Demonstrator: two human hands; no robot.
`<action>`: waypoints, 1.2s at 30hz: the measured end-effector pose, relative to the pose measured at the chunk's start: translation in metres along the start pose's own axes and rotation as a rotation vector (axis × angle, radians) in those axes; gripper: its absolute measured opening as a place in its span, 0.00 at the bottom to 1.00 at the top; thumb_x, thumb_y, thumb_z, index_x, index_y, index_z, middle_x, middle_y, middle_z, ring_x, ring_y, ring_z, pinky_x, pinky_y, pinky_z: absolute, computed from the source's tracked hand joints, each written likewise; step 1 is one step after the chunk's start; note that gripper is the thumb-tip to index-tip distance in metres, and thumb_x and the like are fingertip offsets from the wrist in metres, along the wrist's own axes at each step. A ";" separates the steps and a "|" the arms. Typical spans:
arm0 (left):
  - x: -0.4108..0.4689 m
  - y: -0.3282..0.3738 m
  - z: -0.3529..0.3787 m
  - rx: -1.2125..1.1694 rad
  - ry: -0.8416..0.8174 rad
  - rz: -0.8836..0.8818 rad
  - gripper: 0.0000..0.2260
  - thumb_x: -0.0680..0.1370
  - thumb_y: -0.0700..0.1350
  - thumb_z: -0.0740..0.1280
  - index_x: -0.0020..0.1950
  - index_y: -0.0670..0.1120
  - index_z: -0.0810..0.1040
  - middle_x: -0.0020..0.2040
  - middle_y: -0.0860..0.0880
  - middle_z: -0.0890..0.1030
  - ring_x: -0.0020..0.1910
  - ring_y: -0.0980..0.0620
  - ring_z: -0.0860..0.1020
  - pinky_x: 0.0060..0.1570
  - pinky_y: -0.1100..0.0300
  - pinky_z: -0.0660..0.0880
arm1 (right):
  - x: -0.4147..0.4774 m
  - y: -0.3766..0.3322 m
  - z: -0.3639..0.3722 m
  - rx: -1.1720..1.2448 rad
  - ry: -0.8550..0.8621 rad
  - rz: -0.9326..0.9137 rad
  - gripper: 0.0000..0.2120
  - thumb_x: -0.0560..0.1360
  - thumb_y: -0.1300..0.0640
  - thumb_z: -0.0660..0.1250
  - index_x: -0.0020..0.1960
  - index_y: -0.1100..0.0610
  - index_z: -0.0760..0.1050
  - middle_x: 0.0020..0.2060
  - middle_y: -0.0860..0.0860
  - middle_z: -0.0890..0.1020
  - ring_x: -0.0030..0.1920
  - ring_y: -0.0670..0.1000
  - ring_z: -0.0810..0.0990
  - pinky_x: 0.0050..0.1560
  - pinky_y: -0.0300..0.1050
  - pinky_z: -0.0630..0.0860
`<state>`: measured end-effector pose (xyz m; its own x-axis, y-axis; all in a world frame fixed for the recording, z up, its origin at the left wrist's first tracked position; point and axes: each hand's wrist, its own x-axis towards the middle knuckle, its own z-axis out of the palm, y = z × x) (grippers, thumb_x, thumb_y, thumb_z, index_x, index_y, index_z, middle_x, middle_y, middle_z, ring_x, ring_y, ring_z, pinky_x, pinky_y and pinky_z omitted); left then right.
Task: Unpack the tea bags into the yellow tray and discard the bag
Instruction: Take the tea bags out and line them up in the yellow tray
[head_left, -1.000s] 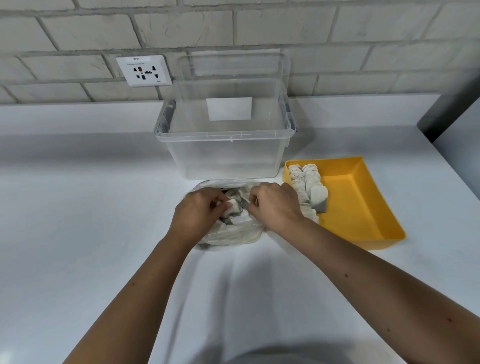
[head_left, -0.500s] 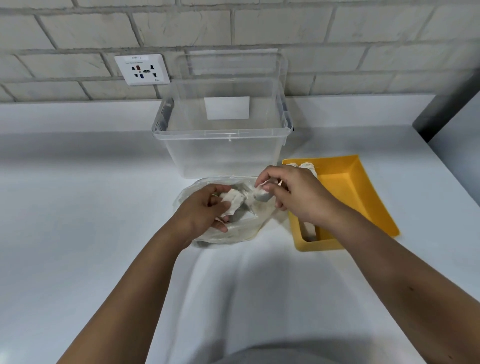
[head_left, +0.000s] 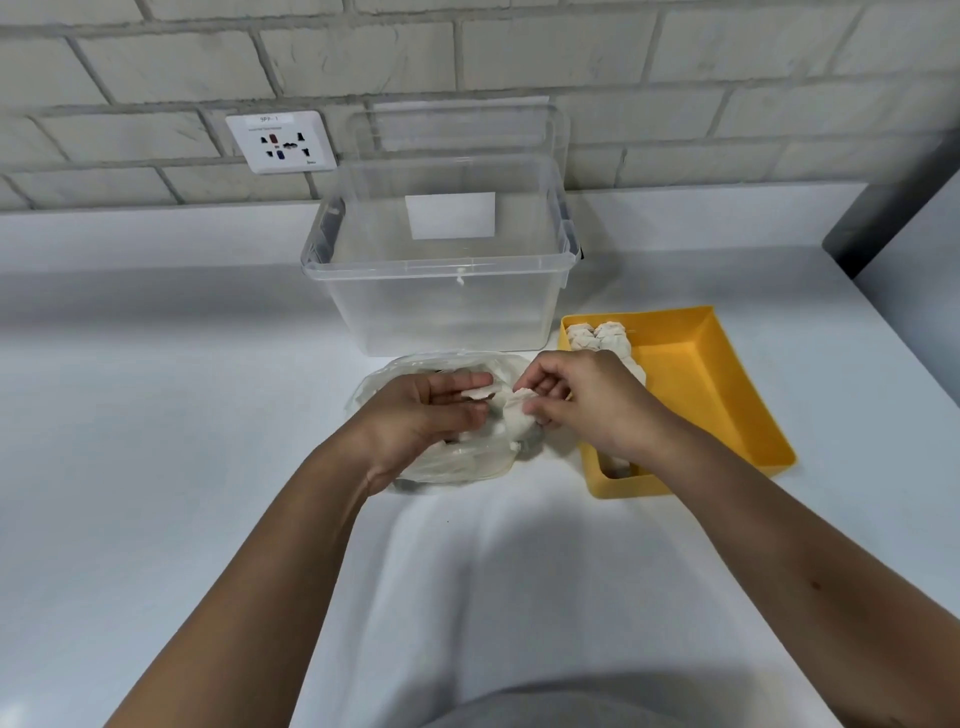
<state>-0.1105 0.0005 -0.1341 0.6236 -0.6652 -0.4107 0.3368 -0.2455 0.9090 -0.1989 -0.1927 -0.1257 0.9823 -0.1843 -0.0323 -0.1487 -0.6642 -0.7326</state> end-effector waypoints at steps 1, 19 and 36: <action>0.001 -0.002 0.000 0.059 0.046 0.009 0.16 0.73 0.37 0.74 0.60 0.47 0.83 0.50 0.45 0.85 0.44 0.51 0.80 0.54 0.59 0.76 | 0.000 0.001 -0.001 0.019 0.007 -0.009 0.05 0.74 0.60 0.72 0.50 0.57 0.81 0.36 0.50 0.84 0.37 0.46 0.82 0.48 0.46 0.80; -0.001 -0.013 0.015 0.219 0.203 0.094 0.14 0.81 0.53 0.66 0.40 0.48 0.85 0.43 0.45 0.86 0.47 0.49 0.84 0.52 0.62 0.79 | 0.011 0.001 0.022 0.310 0.102 0.012 0.05 0.71 0.61 0.75 0.44 0.60 0.81 0.33 0.55 0.83 0.31 0.47 0.82 0.38 0.43 0.82; 0.001 -0.012 -0.025 0.661 0.583 0.179 0.09 0.82 0.45 0.62 0.51 0.43 0.81 0.44 0.45 0.84 0.45 0.41 0.82 0.51 0.49 0.78 | 0.054 0.001 0.069 -0.262 -0.047 0.123 0.09 0.72 0.53 0.73 0.51 0.54 0.81 0.48 0.50 0.83 0.45 0.53 0.81 0.47 0.45 0.78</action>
<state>-0.0965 0.0205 -0.1475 0.9474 -0.3131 -0.0661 -0.1622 -0.6478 0.7443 -0.1386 -0.1533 -0.1755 0.9584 -0.2455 -0.1458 -0.2854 -0.8047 -0.5206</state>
